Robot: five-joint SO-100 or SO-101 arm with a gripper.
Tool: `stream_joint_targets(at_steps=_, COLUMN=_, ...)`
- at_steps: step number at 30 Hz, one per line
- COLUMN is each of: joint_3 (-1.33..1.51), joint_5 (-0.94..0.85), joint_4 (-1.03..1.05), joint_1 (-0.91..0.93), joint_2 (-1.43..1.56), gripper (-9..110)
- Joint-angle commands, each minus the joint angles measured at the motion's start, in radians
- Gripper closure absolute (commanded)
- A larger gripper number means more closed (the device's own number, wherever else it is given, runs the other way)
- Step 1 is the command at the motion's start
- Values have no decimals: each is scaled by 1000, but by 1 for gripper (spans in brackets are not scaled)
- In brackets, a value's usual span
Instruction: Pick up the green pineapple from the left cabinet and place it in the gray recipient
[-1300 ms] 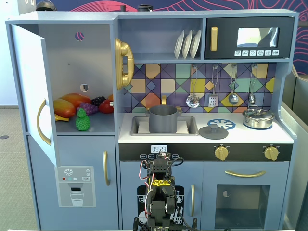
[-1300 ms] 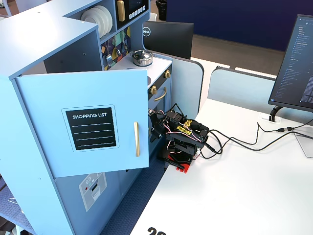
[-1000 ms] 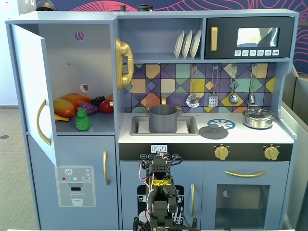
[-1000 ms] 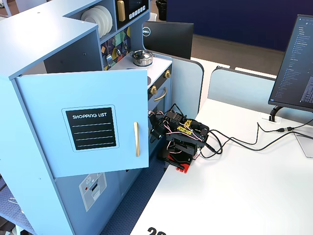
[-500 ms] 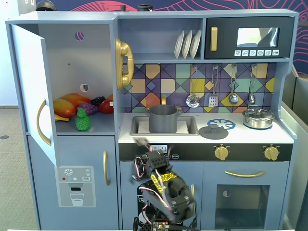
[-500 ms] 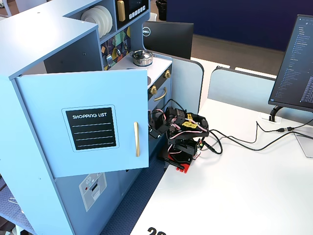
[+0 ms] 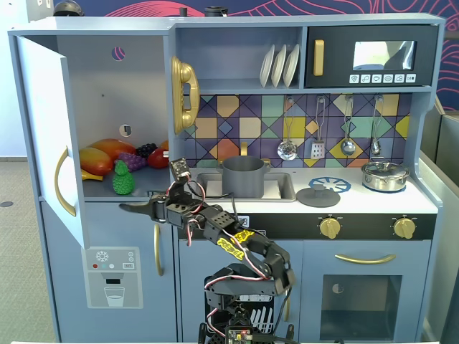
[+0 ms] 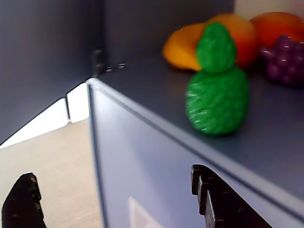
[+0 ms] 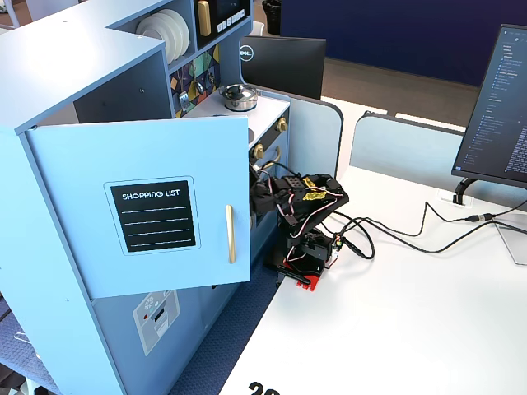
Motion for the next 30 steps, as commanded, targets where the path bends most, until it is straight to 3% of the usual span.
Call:
stream_joint_targets(at_steps=1, joint_3=-35, joint_5=-9, joint_4=-123, joint_1=43, joint_2=-60, gripper=64)
stream_joint_targets(at_steps=13, joint_3=-98, joint_5=21, joint_4=-304, joint_1=100, joint_2=-284, gripper=54)
stream_joint_targets(at_steps=30, joint_3=-298, joint_5=12, joint_4=-446, joint_1=138, joint_2=-597, gripper=52)
